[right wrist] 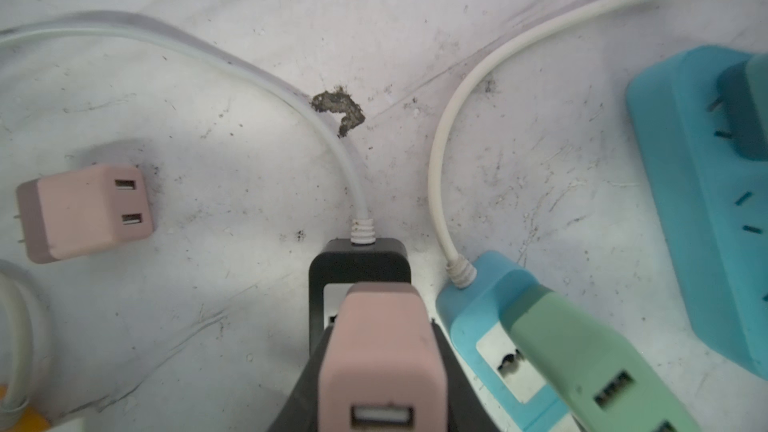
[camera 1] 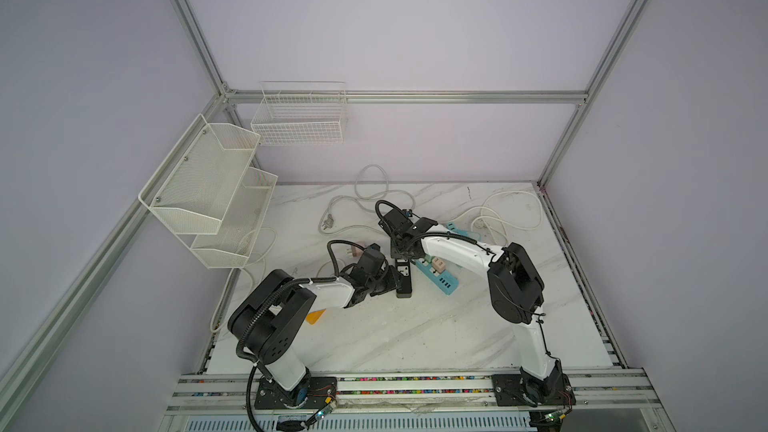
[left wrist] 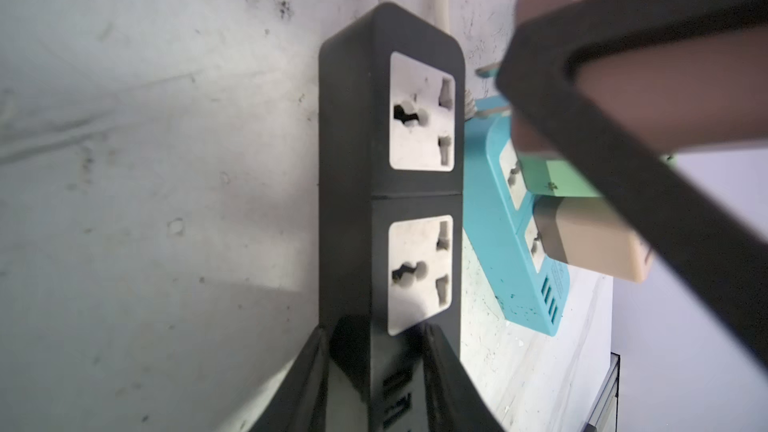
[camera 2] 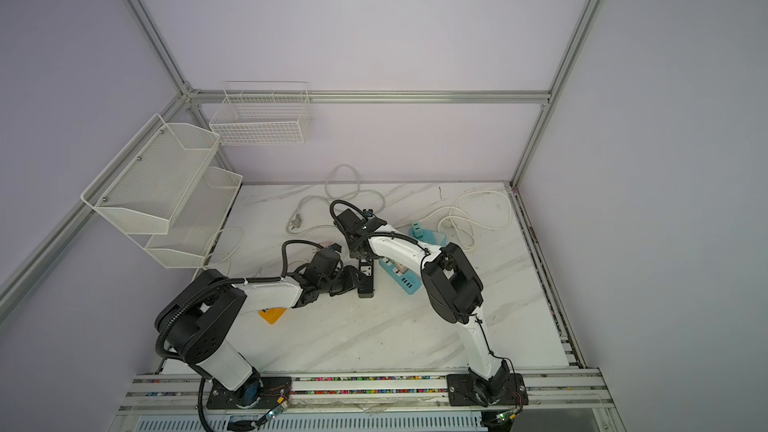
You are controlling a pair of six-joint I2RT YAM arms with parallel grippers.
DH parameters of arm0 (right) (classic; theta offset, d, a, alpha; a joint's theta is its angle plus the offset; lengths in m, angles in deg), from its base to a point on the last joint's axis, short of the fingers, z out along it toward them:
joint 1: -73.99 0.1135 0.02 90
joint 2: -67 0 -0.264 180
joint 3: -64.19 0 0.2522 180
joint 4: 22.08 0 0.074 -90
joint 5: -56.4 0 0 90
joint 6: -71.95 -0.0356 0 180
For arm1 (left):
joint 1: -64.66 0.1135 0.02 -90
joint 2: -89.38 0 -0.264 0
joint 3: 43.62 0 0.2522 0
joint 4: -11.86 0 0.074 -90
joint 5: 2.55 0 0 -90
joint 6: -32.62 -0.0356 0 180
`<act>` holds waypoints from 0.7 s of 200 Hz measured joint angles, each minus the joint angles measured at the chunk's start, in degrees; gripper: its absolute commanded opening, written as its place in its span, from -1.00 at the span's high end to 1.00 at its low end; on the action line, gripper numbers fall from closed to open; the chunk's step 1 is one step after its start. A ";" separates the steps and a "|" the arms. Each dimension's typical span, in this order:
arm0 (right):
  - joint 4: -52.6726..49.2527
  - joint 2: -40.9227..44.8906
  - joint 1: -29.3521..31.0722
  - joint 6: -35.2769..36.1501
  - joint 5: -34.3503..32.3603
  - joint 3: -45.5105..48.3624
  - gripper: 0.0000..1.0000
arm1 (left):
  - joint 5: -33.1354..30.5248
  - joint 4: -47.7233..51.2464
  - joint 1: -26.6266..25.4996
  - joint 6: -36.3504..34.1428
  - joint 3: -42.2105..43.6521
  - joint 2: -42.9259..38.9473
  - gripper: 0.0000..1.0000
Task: Pull the plug off the socket
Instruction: 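Pull the second pink adapter out of the strip with the right gripper, then carry the pink adapter away with the right gripper while the left gripper lifts off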
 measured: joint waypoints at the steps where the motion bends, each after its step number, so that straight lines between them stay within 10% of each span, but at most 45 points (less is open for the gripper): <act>1: 0.00 0.04 0.00 0.02 0.00 0.00 0.47 | 0.00 0.00 0.00 0.00 0.00 0.00 0.29; 140: 7.61 13.42 -2.91 5.16 5.70 8.48 0.45 | -2.54 16.87 -0.55 -7.56 -7.63 -2.80 0.17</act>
